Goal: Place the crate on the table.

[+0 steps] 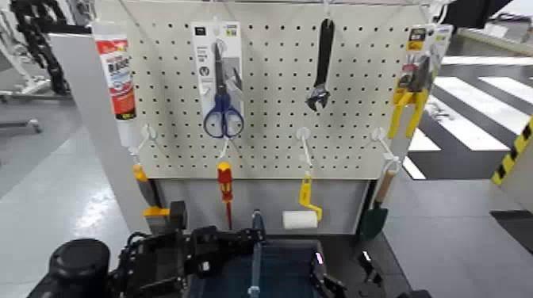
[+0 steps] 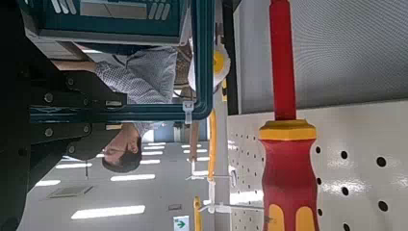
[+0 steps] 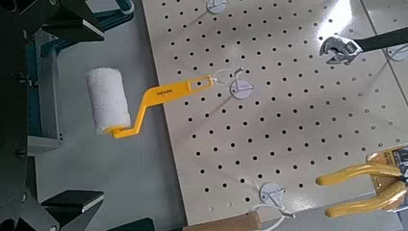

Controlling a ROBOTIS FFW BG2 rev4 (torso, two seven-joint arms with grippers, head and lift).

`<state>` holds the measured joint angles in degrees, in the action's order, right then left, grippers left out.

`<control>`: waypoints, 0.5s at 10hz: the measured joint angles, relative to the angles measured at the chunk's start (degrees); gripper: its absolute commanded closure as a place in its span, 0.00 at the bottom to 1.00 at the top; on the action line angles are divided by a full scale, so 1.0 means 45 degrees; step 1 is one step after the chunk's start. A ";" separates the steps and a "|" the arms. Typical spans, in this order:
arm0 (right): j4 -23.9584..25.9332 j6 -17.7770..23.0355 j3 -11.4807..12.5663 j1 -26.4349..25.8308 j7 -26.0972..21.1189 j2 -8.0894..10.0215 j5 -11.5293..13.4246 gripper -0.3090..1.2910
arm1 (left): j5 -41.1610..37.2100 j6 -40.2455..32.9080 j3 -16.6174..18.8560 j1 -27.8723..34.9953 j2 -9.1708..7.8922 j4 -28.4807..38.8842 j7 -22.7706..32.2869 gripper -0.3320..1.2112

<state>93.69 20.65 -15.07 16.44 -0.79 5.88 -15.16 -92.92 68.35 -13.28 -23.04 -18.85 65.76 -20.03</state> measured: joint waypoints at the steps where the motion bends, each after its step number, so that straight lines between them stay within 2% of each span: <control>1: 0.0000 0.0000 0.0006 0.0011 0.0000 0.0002 -0.0013 0.28 | 0.0004 -0.0107 0.0022 0.0053 0.0019 -0.0003 -0.0045 0.90; 2: 0.0000 0.0000 0.0012 0.0018 0.0000 0.0002 -0.0022 0.28 | 0.0005 -0.0253 0.0037 0.0116 0.0036 -0.0004 -0.0059 0.82; 4: 0.0000 0.0000 0.0026 0.0035 0.0000 0.0002 -0.0029 0.28 | 0.0006 -0.0493 0.0098 0.0264 0.0063 -0.0003 -0.0059 0.53; 5: 0.0000 0.0000 0.0029 0.0038 0.0000 -0.0003 -0.0030 0.28 | 0.0006 -0.0568 0.0129 0.0322 0.0067 0.0022 -0.0060 0.46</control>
<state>93.69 20.65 -14.94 16.61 -0.79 5.87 -15.30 -92.89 65.79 -12.70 -21.59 -18.54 65.86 -20.30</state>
